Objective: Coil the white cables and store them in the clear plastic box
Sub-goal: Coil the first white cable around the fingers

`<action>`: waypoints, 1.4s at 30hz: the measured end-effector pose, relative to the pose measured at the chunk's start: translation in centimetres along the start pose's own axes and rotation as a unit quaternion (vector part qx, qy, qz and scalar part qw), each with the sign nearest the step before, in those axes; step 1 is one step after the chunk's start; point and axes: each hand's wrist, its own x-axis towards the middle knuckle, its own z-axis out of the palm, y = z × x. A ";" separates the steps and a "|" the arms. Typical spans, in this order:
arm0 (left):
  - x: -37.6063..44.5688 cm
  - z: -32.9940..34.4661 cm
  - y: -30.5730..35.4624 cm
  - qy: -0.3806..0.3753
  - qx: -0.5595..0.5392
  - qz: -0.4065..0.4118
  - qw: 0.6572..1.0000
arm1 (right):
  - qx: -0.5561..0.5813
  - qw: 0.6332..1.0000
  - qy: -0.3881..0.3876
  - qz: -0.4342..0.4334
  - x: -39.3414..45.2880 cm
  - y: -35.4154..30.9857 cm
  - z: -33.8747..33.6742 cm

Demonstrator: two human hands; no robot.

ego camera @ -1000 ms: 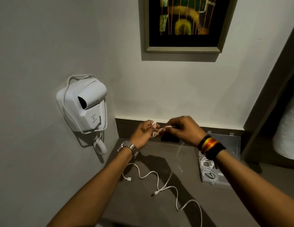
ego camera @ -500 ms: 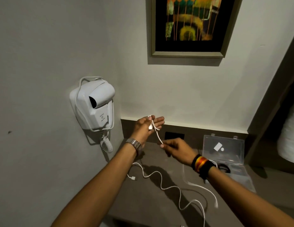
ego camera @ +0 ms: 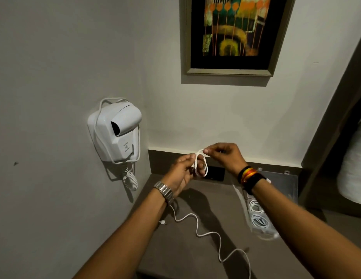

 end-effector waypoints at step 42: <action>-3.3 -1.1 -0.1 -0.018 0.256 0.016 0.966 | -0.481 0.827 -0.045 -0.288 -3.1 -5.0 -0.4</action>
